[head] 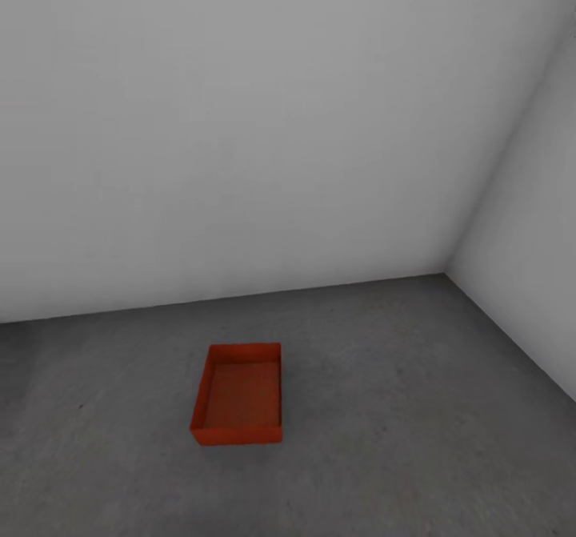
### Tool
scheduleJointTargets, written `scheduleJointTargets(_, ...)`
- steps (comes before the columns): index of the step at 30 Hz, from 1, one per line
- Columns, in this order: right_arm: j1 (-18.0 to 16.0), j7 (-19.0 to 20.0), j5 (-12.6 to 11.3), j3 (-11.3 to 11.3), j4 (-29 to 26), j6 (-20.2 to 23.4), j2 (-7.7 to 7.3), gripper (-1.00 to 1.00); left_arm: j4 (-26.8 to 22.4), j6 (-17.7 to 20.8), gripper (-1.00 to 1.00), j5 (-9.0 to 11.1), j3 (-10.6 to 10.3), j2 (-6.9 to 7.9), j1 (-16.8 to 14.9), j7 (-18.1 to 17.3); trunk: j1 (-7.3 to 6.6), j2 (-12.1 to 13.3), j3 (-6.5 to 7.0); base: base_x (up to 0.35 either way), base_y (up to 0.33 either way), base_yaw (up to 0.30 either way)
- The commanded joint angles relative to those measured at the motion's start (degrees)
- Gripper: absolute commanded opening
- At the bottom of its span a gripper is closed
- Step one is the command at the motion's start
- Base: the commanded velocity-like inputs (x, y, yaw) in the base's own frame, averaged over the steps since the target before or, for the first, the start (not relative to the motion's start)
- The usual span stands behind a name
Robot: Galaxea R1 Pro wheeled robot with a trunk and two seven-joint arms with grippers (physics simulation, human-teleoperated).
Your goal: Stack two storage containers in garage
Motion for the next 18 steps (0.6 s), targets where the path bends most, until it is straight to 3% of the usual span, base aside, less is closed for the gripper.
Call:
scheduleJointTargets(1, -0.1, -0.2, -0.2, 0.5, 0.2, -0.3, 0.01, 1.00, 0.0, 0.0, 1.00, 0.5, -0.5, -0.01, 0.0, 0.2, 0.00, 0.0, 0.04, 0.000, 0.000, 0.018)
scheduleJointTargets(18, 0.0, -0.3, -0.7, 0.4, 0.2, -1.1, -0.19, 1.00, 0.0, 0.0, 1.00, 0.5, -0.5, -0.01, 0.0, 0.2, 0.00, 0.0, 1.54, 0.000, 0.000, 0.009)
